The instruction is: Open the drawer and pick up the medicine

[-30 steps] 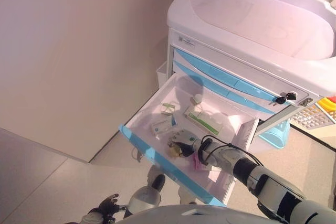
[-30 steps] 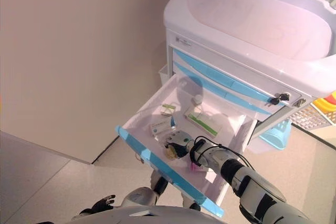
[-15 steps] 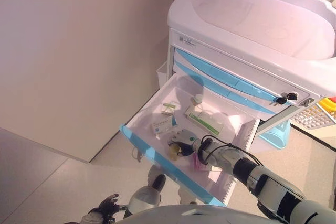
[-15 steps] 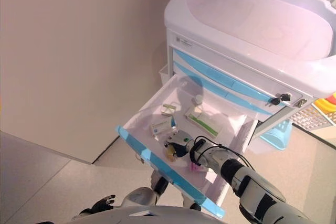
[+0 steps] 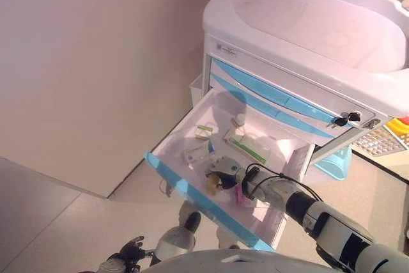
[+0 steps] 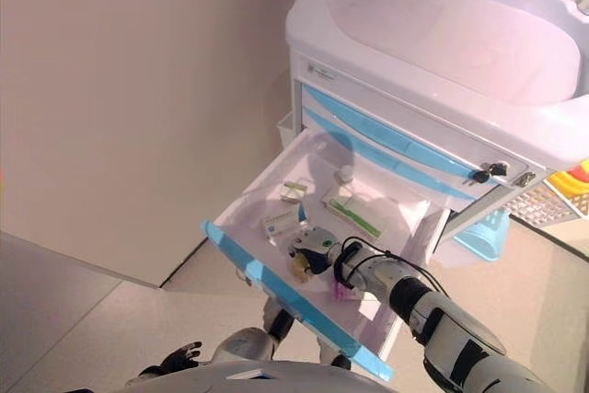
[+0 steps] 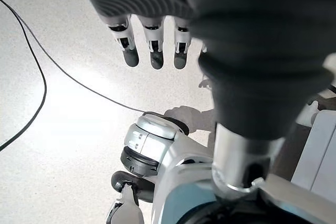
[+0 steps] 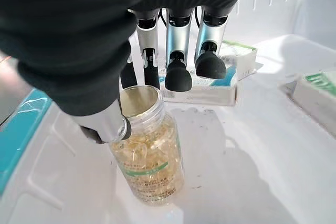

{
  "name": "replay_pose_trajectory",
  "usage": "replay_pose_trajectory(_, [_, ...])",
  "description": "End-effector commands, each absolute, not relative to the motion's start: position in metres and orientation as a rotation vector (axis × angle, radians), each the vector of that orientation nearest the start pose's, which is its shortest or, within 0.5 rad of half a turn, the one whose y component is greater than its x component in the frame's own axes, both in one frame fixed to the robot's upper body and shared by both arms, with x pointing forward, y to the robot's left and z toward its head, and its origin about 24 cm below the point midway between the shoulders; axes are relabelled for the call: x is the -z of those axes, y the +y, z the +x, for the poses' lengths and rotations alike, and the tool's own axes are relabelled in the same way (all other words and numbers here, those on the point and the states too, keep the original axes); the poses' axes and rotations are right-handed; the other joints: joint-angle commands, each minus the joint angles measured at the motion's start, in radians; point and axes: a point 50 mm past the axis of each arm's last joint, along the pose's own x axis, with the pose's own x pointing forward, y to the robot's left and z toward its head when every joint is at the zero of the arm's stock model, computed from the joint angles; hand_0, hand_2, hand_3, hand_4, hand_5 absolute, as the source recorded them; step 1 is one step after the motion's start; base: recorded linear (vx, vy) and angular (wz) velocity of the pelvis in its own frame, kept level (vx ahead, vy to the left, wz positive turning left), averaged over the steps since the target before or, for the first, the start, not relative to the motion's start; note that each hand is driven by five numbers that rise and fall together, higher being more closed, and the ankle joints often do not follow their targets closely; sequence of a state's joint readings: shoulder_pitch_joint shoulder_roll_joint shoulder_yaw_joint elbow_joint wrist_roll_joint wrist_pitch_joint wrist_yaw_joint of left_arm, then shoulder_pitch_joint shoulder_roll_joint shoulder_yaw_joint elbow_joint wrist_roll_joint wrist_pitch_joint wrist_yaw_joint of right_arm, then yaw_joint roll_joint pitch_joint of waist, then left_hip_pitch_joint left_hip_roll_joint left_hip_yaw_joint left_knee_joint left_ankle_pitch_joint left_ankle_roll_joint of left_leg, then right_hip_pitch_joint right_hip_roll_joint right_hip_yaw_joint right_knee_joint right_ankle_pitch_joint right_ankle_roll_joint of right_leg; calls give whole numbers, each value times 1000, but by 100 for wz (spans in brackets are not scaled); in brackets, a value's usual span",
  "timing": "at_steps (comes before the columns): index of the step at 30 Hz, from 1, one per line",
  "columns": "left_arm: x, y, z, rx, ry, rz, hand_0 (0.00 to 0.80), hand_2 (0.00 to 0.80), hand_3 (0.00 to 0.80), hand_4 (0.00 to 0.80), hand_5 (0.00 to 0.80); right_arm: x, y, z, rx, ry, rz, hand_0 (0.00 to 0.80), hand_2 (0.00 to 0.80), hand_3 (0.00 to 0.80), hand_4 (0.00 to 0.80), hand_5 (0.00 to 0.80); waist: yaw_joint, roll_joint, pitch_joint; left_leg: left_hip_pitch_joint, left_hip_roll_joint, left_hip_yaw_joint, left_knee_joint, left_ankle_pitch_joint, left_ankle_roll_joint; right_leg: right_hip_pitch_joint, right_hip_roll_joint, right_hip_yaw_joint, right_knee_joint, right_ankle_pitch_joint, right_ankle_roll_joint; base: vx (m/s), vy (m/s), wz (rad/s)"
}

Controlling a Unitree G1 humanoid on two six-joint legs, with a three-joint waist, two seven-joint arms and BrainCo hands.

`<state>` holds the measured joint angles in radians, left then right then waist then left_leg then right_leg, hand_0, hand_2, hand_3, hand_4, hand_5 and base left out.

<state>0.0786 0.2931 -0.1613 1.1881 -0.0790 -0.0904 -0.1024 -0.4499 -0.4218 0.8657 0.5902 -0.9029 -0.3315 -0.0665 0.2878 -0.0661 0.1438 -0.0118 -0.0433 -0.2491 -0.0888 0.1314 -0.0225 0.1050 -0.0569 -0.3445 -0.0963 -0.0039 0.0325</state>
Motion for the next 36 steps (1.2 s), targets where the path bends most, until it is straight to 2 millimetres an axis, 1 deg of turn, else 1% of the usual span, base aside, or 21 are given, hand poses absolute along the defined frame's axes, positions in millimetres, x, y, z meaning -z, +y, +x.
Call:
replay_pose_trajectory(1, [156,255,79,3,1196,247,0,0,0,0,0,-26,-80,280,-958,-386,-1407,800,800,800,800,800,-35,-23,-7,27,-14,20,1,-93,9,0,-32,47,33,25,55,-8,13,-17])
replay_pose_trajectory(3, [155,257,79,-11,1198,239,0,0,0,0,0,-44,-87,283,-947,-366,-1374,800,800,800,800,800,-49,-27,-8,31,-12,33,1,-95,10,-1,-30,61,33,28,55,-9,16,-16])
replay_pose_trajectory(4, [155,259,78,-21,1199,233,0,0,0,0,0,-59,-94,287,-936,-353,-1353,800,800,800,800,800,-64,-30,-11,35,-10,43,1,-97,11,-2,-29,74,33,29,55,-6,19,-30])
replay_pose_trajectory(5, [155,259,77,-26,1199,230,0,0,0,0,0,-65,-97,288,-936,-348,-1348,800,800,800,800,800,-68,-31,-11,37,-9,48,1,-98,12,-3,-28,79,34,30,55,-7,25,-32])
replay_pose_trajectory(8, [155,261,75,-46,1203,218,0,0,0,0,0,-101,-114,296,-901,-308,-1256,800,800,800,800,800,-98,-39,-16,46,-5,73,1,-104,15,-6,-26,107,37,33,55,-4,31,-25])
replay_pose_trajectory(11, [155,262,75,-55,1205,212,0,0,0,0,0,-136,-128,304,-866,-269,-1107,800,800,800,800,800,-120,-45,-20,56,-1,93,1,-110,16,-6,-24,129,39,36,54,6,33,-26])
replay_pose_trajectory(13, [155,263,75,-58,1207,210,0,0,0,0,0,-154,-134,308,-849,-282,-1038,800,800,800,800,800,-131,-48,-21,64,0,104,1,-114,17,-5,-23,141,39,37,53,14,32,-20])
replay_pose_trajectory(14, [155,263,75,-57,1209,212,0,0,0,0,0,-167,-140,311,-830,-289,-994,800,800,800,800,800,-136,-50,-23,69,2,111,1,-117,18,-5,-23,147,41,38,53,14,26,-28])
replay_pose_trajectory(15, [155,263,75,-57,1210,213,0,0,0,0,0,-175,-142,313,-819,-300,-970,800,800,800,800,800,-139,-52,-24,71,2,115,1,-118,18,-4,-22,152,41,38,53,15,30,-25])
replay_pose_trajectory(16, [155,262,74,-53,1214,217,0,0,0,0,0,-190,-148,317,-789,-324,-916,800,800,800,800,800,-143,-55,-28,75,2,121,1,-120,18,-3,-22,158,40,40,52,17,34,-16])
replay_pose_trajectory(18, [155,262,73,-49,1222,221,0,0,0,0,0,-212,-158,325,-736,-361,-858,800,800,800,800,800,-147,-57,-34,83,2,128,1,-124,19,-1,-21,166,39,41,52,23,37,-14])
replay_pose_trajectory(19, [155,262,73,-49,1224,221,0,0,0,0,0,-219,-161,327,-724,-369,-847,800,800,800,800,800,-148,-58,-35,85,2,130,1,-125,19,0,-22,167,39,42,52,28,34,-17])
replay_pose_trajectory(21, [156,262,71,-42,1233,227,0,0,0,0,0,-245,-173,337,-626,-419,-790,800,800,800,800,800,-150,-62,-44,93,2,137,1,-129,18,3,-22,175,39,44,53,40,38,-10])
replay_pose_trajectory(24, [156,262,72,-39,1237,232,0,0,0,0,0,-271,-185,345,-516,-473,-756,800,800,800,800,800,-149,-65,-50,102,1,142,1,-135,18,8,-21,180,36,45,54,40,31,-9])
replay_pose_trajectory(25, [156,262,72,-37,1243,235,0,0,0,0,0,-286,-191,348,-465,-494,-753,800,800,800,800,800,-147,-67,-56,105,0,144,1,-136,18,11,-21,182,34,46,54,57,35,-11])
replay_pose_trajectory(26, [156,262,72,-36,1245,237,0,0,0,0,0,-296,-194,350,-423,-511,-757,800,800,800,800,800,-146,-68,-58,108,0,145,1,-138,18,13,-21,182,33,46,54,65,38,-10])
replay_pose_trajectory(30, [156,264,69,-36,1254,241,0,0,0,0,0,-333,-212,355,-243,-568,-783,800,800,800,800,800,-136,-75,-66,114,-1,145,1,-141,16,19,-20,183,32,45,53,48,25,-5])
replay_pose_trajectory(34, [156,265,68,-39,1263,246,0,0,0,0,0,-363,-227,356,-102,-600,-777,800,800,800,800,800,-127,-83,-68,117,-3,140,1,-142,16,24,-18,180,31,44,52,49,9,0])
replay_pose_trajectory(36, [156,268,65,-42,1272,249,0,0,0,0,0,-380,-239,354,-6,-607,-781,800,800,800,800,800,-120,-88,-70,118,-5,136,1,-143,15,26,-18,175,30,43,52,57,8,3])
